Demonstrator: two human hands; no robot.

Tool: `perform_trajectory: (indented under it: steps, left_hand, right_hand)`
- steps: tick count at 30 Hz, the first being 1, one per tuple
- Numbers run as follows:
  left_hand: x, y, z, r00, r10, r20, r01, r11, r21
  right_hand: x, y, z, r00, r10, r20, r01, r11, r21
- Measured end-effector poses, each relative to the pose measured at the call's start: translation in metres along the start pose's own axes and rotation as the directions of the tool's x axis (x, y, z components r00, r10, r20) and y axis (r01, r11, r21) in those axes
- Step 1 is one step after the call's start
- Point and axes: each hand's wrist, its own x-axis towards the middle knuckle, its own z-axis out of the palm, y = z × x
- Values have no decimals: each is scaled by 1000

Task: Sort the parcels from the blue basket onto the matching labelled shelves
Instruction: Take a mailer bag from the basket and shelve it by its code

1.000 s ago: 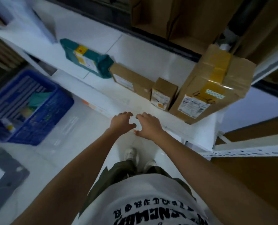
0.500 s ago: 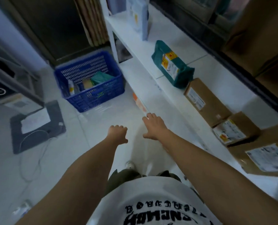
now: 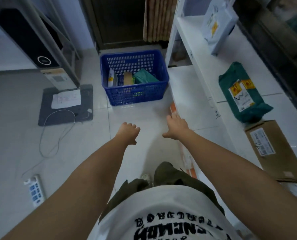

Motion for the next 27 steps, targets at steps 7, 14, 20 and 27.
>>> perform_trajectory:
  steps: [7, 14, 20, 27]
  left_hand:
    - [31, -50, -4, 983, -183, 2, 180, 965, -189]
    - [97, -118, -39, 940, -328, 95, 341, 885, -317]
    - [162, -171, -80, 922, -376, 91, 378, 827, -416]
    - [189, -227, -88, 907, -400, 133, 419, 821, -387]
  right_hand:
    - [70, -23, -26, 995, -93, 28, 93, 996, -8]
    - [170, -23, -69, 991, -136, 20, 134, 989, 59]
    - [251, -6, -107, 988, -136, 73, 131, 989, 69]
    - [325, 2, -140, 987, -114, 118, 101, 989, 104]
